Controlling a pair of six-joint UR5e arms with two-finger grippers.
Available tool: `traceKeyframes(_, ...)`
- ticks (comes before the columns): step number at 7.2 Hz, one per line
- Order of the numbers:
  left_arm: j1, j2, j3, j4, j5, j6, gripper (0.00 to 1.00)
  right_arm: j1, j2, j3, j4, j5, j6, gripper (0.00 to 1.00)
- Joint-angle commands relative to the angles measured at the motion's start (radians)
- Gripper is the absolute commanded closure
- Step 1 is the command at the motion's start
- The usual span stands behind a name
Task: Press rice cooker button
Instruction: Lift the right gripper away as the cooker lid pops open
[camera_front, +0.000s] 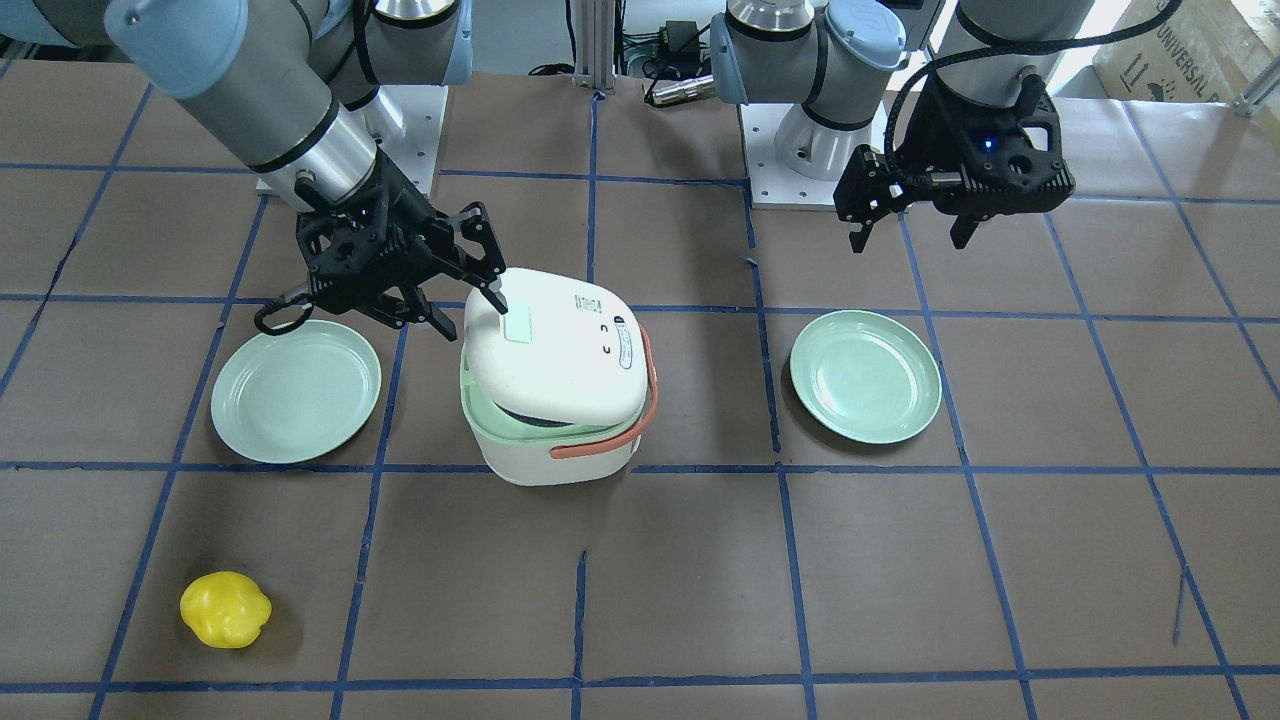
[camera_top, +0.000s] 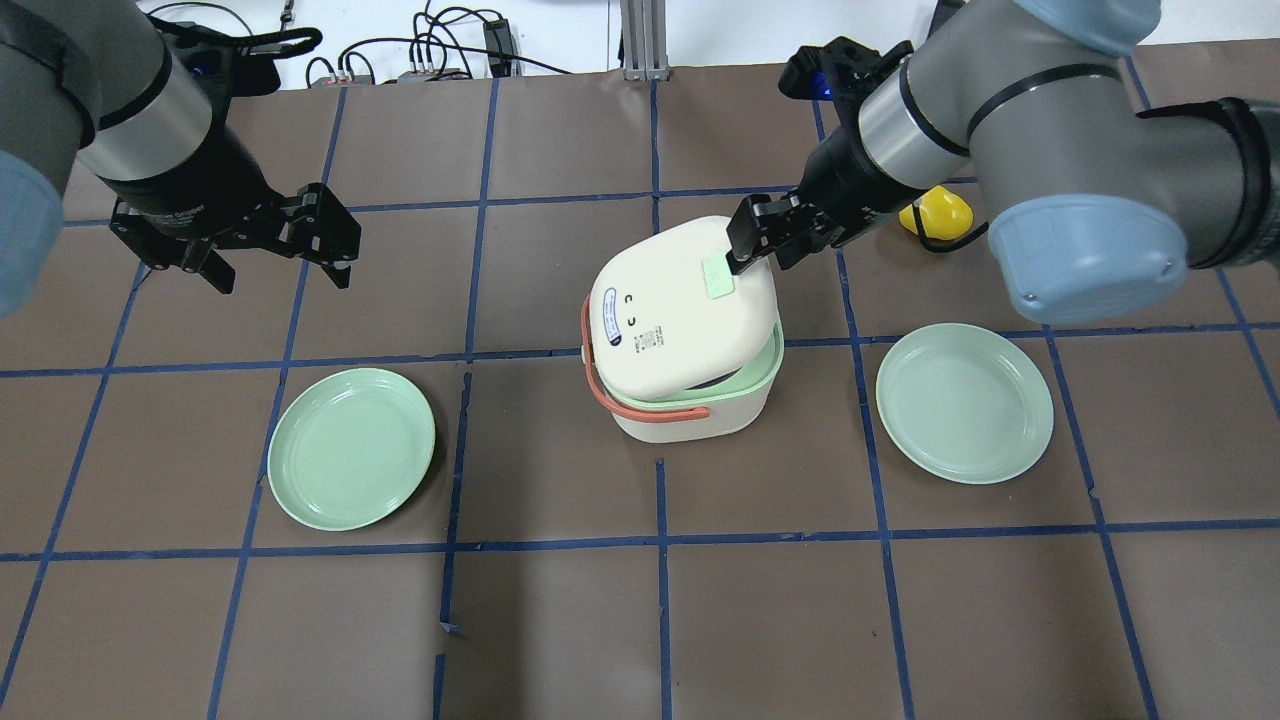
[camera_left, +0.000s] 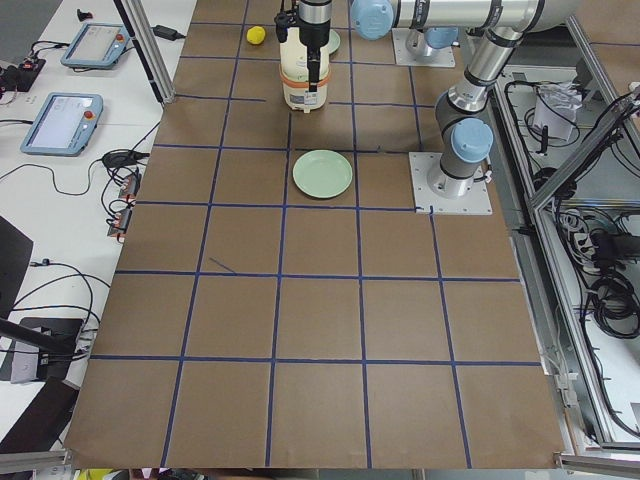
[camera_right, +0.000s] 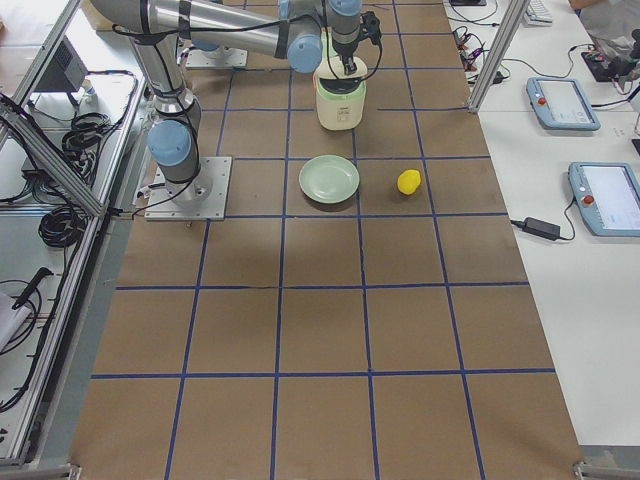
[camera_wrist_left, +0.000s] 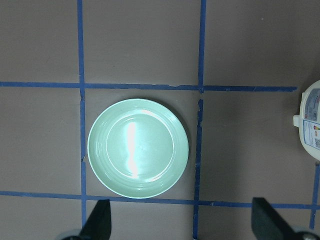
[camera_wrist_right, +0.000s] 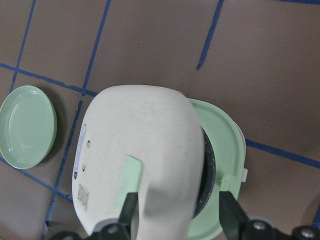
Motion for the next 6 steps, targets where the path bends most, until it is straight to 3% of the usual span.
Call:
traceKeyframes(1, 0.0, 0.0, 0.0, 0.0, 0.0, 0.0, 0.0, 0.0, -0.045, -0.094, 0.127, -0.148, 0.103, 0.0)
traceKeyframes(4, 0.0, 0.0, 0.0, 0.0, 0.0, 0.0, 0.0, -0.009, -0.056, -0.176, 0.169, -0.337, 0.301, 0.0)
traceKeyframes(6, 0.0, 0.0, 0.0, 0.0, 0.0, 0.0, 0.0, -0.041, -0.067, -0.212, 0.299, -0.339, 0.348, 0.0)
